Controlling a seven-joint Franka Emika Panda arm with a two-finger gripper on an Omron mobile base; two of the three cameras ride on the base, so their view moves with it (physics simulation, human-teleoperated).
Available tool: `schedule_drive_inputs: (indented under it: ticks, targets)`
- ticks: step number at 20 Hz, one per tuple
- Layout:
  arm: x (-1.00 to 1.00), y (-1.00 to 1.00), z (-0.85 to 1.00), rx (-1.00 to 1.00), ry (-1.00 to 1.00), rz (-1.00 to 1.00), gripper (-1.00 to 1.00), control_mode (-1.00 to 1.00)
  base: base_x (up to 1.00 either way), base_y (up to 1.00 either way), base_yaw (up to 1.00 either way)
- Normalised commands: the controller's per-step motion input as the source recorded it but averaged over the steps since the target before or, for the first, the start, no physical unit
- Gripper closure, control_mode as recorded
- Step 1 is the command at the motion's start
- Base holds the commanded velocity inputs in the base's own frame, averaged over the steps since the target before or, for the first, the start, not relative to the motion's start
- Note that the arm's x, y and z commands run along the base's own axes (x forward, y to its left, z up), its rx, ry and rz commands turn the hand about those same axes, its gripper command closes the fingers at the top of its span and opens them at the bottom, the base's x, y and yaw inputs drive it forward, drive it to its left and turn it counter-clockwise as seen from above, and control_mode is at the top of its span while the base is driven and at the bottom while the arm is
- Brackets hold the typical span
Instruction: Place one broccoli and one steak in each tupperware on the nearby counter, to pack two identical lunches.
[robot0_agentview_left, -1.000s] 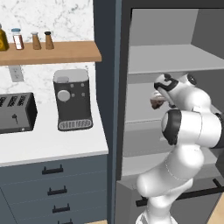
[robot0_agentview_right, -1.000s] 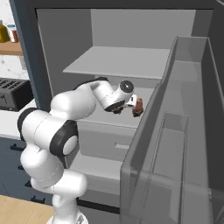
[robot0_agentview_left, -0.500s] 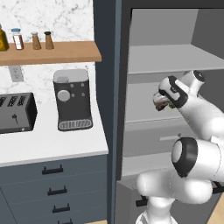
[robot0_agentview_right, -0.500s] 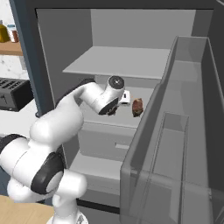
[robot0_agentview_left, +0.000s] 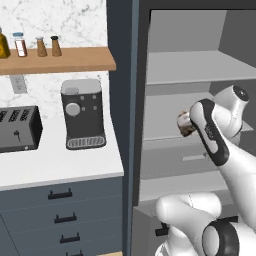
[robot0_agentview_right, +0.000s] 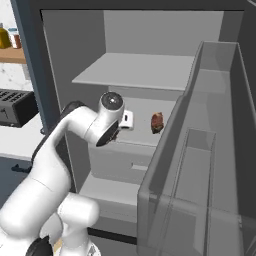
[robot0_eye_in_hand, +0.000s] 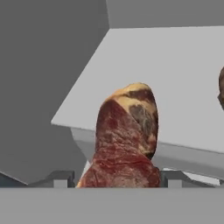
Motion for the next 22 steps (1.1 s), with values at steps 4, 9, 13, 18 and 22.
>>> schedule_drive_inputs:
  ticks: [4,9,13,18,22]
  targets:
    - [-1.0,0.0,0.35,0.02,0.0,0.01,1.0,-1.0,0.0,0.0,0.0]
    - [-0.56,0.19,0.79,-0.03,0.1,0.01,1.0,-1.0,0.0,0.0,0.0]
    - [-0.44,0.2,0.51,-0.07,0.04,-0.08,1.0,-1.0,0.0,0.0,0.0]
    - [-0.49,0.06,0.44,0.0,0.03,-0.14,1.0,-1.0,0.0,0.0,0.0]
    - [-0.63,0.25,0.19,0.0,-0.09,-0.06,1.0,-1.0,0.0,0.0,0.0]
